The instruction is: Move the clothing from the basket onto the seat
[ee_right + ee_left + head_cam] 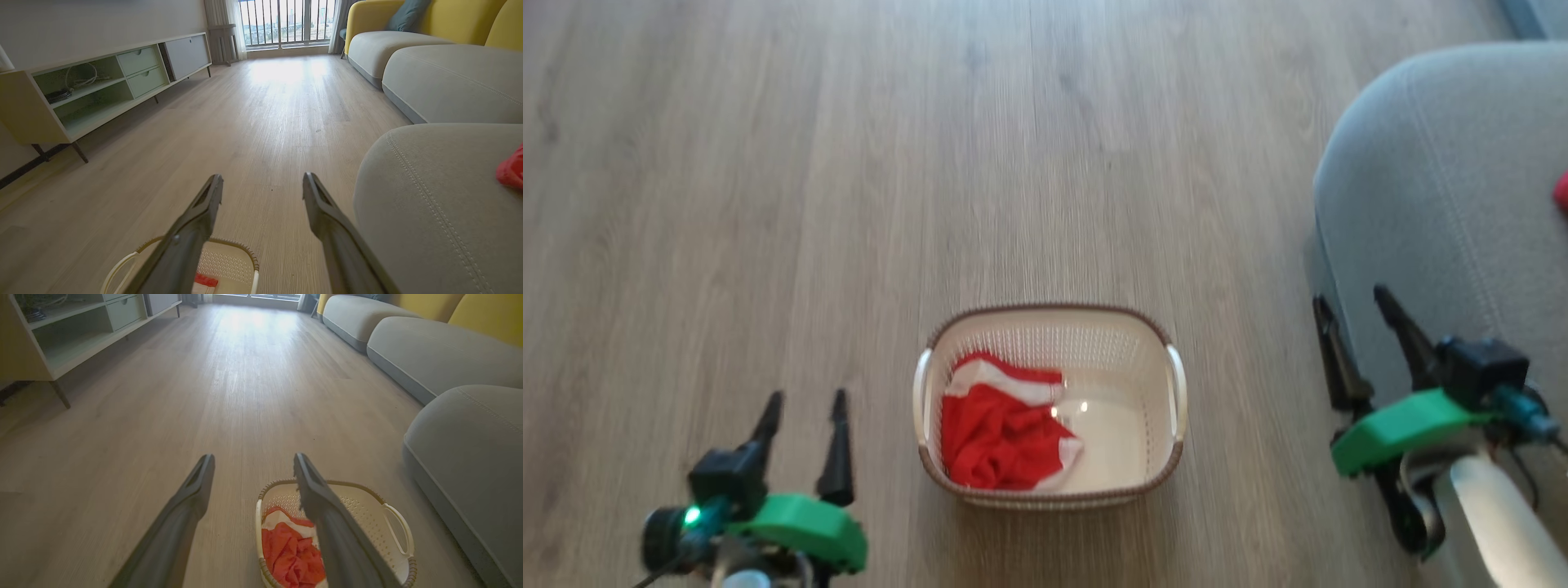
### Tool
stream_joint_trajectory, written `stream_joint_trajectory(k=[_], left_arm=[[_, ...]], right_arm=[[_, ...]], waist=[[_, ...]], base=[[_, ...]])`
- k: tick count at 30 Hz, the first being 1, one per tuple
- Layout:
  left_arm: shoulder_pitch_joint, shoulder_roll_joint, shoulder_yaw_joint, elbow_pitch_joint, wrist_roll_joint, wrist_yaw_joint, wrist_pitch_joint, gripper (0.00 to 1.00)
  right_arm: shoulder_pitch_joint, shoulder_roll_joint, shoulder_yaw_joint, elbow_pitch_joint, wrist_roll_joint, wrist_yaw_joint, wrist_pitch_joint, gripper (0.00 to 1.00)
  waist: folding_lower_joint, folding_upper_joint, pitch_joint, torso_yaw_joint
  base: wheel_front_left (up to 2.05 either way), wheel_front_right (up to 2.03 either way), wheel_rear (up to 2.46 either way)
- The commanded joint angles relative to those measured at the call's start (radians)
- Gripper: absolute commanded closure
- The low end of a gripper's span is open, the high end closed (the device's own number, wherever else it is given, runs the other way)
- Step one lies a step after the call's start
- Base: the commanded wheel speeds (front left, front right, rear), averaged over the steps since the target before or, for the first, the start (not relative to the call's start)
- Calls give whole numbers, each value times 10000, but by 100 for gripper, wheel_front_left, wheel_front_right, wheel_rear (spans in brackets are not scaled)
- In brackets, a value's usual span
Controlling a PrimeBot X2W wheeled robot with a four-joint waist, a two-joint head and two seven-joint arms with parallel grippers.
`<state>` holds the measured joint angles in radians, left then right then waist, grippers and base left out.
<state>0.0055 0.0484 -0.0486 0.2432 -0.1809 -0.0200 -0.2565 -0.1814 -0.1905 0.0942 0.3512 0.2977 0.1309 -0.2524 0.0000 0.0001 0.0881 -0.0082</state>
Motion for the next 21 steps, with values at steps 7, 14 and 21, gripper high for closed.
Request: stream_joint_trajectory(k=[7,14,21], left_arm=[[-1428,19,-815,419,-109,-183,-53,0],[-2913,19,-2000,1919,-270,-334,-53,0],[-4976,18,-3196,3931,150,-308,-53,0]], right_arm=[[-1349,-180,114,-826,22,-2,-93,0],[-2387,-271,363,-1202,-62,-2,-93,0],[-2974,-186,320,-1355,-108,-2,-93,0]], waist=[[0,-1,1908,-260],[0,-1,3641,-748],[0,-1,5026,-1276]], base=[[0,0,0],[0,0,0],[0,0,0]])
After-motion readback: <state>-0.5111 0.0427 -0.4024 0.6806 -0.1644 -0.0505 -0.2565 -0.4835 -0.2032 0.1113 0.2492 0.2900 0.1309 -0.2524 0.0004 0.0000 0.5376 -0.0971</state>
